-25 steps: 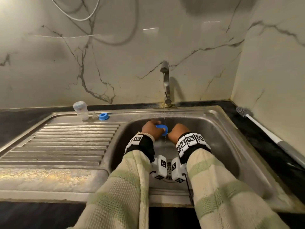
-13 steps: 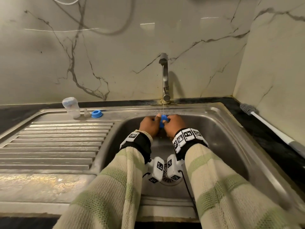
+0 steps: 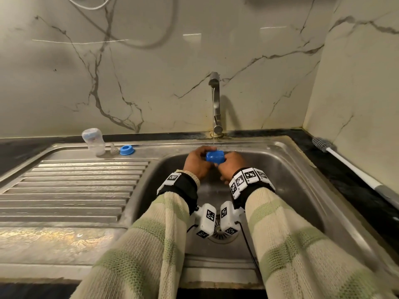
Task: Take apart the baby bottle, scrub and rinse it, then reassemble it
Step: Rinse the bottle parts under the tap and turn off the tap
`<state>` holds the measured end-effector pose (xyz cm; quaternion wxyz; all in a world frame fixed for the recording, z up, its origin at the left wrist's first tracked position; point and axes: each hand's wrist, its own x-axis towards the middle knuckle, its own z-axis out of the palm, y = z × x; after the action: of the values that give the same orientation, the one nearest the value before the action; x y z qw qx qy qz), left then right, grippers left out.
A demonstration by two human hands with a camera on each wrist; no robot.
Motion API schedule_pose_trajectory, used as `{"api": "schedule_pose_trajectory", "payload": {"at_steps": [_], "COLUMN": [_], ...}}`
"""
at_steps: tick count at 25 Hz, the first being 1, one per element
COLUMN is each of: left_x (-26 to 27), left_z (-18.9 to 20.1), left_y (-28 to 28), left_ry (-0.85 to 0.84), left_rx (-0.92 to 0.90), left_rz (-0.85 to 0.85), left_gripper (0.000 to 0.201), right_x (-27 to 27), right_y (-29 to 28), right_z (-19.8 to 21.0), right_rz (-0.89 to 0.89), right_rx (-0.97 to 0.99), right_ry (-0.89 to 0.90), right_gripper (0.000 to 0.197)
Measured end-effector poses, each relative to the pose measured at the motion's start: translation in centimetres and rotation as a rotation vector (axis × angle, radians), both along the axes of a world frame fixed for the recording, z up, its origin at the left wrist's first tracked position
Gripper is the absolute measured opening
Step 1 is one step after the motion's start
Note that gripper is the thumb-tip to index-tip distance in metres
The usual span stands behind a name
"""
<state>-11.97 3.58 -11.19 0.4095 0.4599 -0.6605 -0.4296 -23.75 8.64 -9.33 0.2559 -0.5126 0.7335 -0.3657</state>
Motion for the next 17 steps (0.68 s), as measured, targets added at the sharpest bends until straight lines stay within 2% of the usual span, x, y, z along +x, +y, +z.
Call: {"api": "schedule_pose_trajectory", "payload": {"at_steps": [2,6,8,11,13,14,17], "left_x": [-0.09,-0.46,-0.51,-0.40,-0.19,-0.16,-0.05], "left_z": [0.16,0.13,-0.01,-0.06,-0.16,-0.14,0.01], "left_y": [-0.03,-0.32,-0.35,-0.24,-0.48,-0.54,-0.42], "left_ry": [0.018,0.084,0.024,-0.094,-0.061,-0.032,0.006], "left_rx": [0.013,0.073,0.070,0.032,0.011,0.006,-0.016], "left_rz": [0.010,0.079,0.084,0.042,0.054,0.058,0.056], "left_gripper": [0.043,0.019,0.030,0.039,0.040,0.040,0.033], "right_x": [-0.01,0.08,0.12,0.29,0.30,0.28,0.27], "right_y": [-0.16,-0.52,-0.65,-0.68,-0.74,-0.76,-0.64], "right_z": [0.11,0.06,0.02,0.19,0.18,0.15,0.31], "right_rz": [-0.010,-0.037,-0.060,-0.066,-0.072,-0.077,-0.088], "right_rx": [-0.013,-0.027,-0.055,-0.111,-0.165,-0.194,-0.209], "right_ry": [-0.028,-0.058,-0.086,-0.155,-0.140,-0.125,-0.031], "right_gripper": [0.019,0.024,0.026,0.006,0.002,0.007,0.041]}}
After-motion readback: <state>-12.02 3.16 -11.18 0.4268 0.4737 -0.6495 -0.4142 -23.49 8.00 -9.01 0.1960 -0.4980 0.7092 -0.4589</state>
